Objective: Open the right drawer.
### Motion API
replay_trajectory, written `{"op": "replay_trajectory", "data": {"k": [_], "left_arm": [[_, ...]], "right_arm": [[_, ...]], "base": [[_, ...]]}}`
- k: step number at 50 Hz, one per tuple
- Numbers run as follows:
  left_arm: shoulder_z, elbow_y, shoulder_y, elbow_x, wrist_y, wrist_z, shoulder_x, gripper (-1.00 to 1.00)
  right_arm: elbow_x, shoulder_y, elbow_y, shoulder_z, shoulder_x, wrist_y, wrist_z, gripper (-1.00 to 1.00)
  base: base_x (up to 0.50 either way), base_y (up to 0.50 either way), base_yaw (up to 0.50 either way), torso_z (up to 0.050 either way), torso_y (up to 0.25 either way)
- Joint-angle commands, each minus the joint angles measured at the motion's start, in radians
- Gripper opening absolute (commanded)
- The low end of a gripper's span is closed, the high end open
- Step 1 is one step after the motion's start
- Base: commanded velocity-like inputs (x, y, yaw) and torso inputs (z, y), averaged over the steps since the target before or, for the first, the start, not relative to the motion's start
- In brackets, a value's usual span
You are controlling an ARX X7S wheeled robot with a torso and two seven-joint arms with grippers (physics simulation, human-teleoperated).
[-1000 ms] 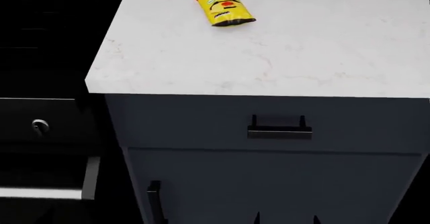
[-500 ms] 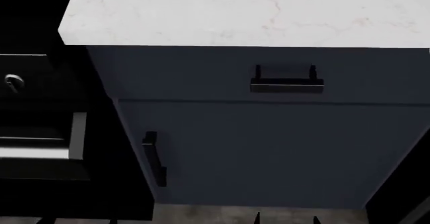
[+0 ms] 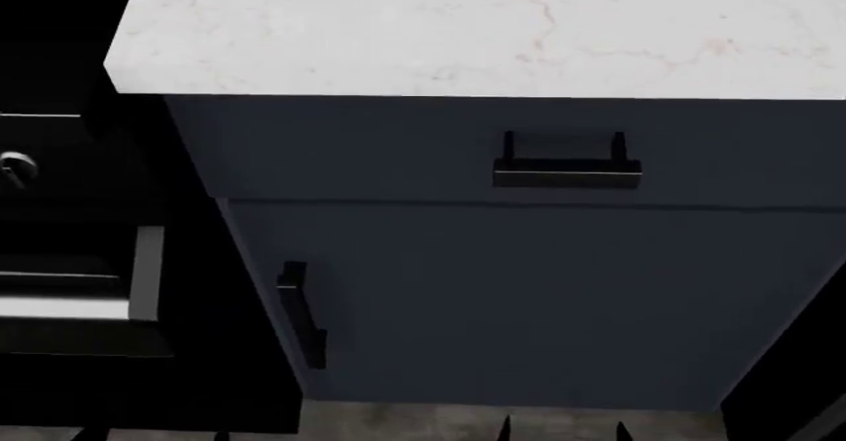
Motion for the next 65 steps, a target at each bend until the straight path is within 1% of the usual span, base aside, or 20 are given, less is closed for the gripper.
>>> {"op": "replay_trajectory", "data": {"k": [1,41,45,51,53,57,58,63,64,65], "left_arm": [[0.005,-0.002,-0.001,-0.006,0.008,-0.002,-0.004,1.00],[0.025,-0.009,-0.006,-0.014,0.019,-0.023,-0.018,1.00],[0.029,-0.007,-0.005,-0.017,0.022,-0.020,-0.021,1.00],[0.029,-0.001,-0.004,-0.021,0.020,-0.026,-0.024,1.00],[0.031,0.004,-0.002,-0.020,0.020,-0.027,-0.025,1.00],[0.030,0.008,0.001,-0.026,0.021,-0.030,-0.028,1.00],[0.032,0.013,0.003,-0.025,0.018,-0.031,-0.028,1.00],[0.033,0.014,0.003,-0.030,0.020,-0.031,-0.030,1.00],[0.035,0.018,0.004,-0.029,0.019,-0.032,-0.031,1.00],[0.035,0.015,0.004,-0.029,0.024,-0.031,-0.031,1.00]], "right_arm": [[0.008,-0.002,-0.008,-0.007,0.007,0.000,0.000,1.00],[0.013,-0.001,-0.012,-0.023,0.022,-0.001,0.025,1.00],[0.010,0.004,0.020,-0.027,0.018,-0.026,0.019,1.00],[0.007,0.008,0.022,-0.028,0.018,-0.010,0.032,1.00],[0.009,-0.003,-0.020,-0.020,0.020,0.006,0.053,1.00],[-0.009,0.003,0.007,-0.031,0.022,-0.001,0.053,1.00],[-0.019,-0.001,-0.024,-0.034,0.029,0.025,0.065,1.00],[-0.023,-0.001,-0.054,-0.030,0.042,0.055,0.082,1.00],[-0.060,0.006,-0.057,-0.035,0.047,0.093,0.112,1.00],[-0.043,0.003,-0.075,-0.033,0.049,0.094,0.102,1.00]], "base": [[0.17,0.00,0.00,0.000,0.000],[0.18,0.00,0.00,0.000,0.000],[0.09,0.00,0.00,0.000,0.000],[0.03,0.00,0.00,0.000,0.000],[0.00,0.00,0.00,0.000,0.000],[0.00,0.00,0.00,0.000,0.000],[0.00,0.00,0.00,0.000,0.000],[0.00,0.00,0.00,0.000,0.000],[0.00,0.00,0.00,0.000,0.000],[0.00,0.00,0.00,0.000,0.000]]}}
